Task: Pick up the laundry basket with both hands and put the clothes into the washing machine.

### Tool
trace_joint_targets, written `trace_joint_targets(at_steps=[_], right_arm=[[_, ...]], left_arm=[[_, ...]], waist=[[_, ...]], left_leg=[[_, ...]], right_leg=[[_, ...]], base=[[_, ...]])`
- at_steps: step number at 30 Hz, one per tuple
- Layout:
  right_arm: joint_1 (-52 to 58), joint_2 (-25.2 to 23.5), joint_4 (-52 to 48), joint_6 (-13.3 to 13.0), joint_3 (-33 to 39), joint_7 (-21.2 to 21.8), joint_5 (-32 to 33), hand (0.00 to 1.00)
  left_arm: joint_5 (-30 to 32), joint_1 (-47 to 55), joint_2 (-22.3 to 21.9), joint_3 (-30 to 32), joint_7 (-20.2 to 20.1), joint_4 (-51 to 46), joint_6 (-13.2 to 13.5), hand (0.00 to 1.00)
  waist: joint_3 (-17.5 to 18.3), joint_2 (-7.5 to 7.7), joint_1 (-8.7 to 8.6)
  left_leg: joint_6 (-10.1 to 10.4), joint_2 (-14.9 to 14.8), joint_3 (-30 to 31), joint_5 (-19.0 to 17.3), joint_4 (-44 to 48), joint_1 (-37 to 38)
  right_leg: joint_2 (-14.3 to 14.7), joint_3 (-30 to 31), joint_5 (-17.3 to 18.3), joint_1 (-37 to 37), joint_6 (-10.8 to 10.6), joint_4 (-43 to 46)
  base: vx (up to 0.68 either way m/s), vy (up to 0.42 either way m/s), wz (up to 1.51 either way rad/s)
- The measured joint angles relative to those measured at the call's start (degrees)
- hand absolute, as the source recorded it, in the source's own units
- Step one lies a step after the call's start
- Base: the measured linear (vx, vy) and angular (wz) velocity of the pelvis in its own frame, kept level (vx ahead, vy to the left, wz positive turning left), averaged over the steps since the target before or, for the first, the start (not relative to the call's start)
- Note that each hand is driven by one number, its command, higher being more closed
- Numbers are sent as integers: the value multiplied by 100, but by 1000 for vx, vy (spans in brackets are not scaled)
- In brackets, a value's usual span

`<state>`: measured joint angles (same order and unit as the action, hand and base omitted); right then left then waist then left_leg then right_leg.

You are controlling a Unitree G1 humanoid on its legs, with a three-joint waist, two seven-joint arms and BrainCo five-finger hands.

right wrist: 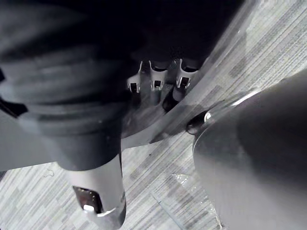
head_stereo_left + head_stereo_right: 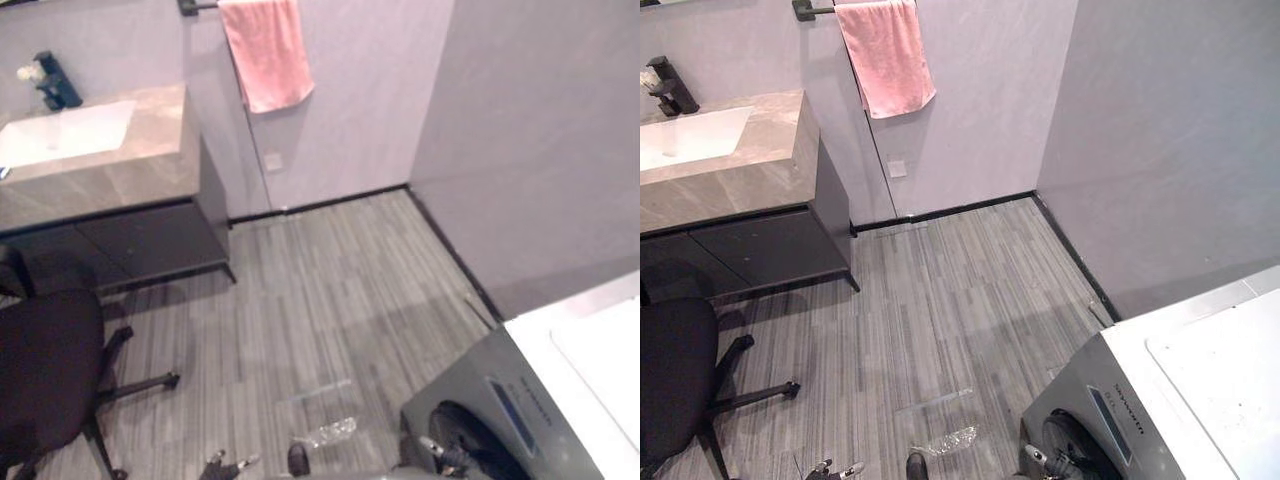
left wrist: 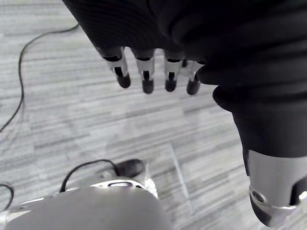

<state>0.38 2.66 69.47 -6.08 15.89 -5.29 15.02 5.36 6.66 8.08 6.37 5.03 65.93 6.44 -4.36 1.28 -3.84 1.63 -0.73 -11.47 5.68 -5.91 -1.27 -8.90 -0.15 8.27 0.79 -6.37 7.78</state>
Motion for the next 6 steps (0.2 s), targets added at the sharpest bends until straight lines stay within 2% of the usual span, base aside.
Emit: trace_joint_targets(at_steps=[3, 6], right_arm=[[-19, -11, 116, 7, -5, 2, 2, 0], [-27, -4, 121, 5, -14, 1, -3, 0]], left_arm=[[-6, 5, 69, -42, -1, 60, -1, 0], [-7, 0, 105, -132, -3, 140, -2, 0]], waist=[[40, 102, -1], [59, 129, -3]], left_leg=[[-17, 32, 43, -12, 0, 1], [-37, 69, 54, -27, -1, 1]], right_leg=[[-26, -36, -9, -58, 0, -61], [-58, -51, -34, -107, -4, -149]], base=[[7, 6, 6], [9, 4, 3]])
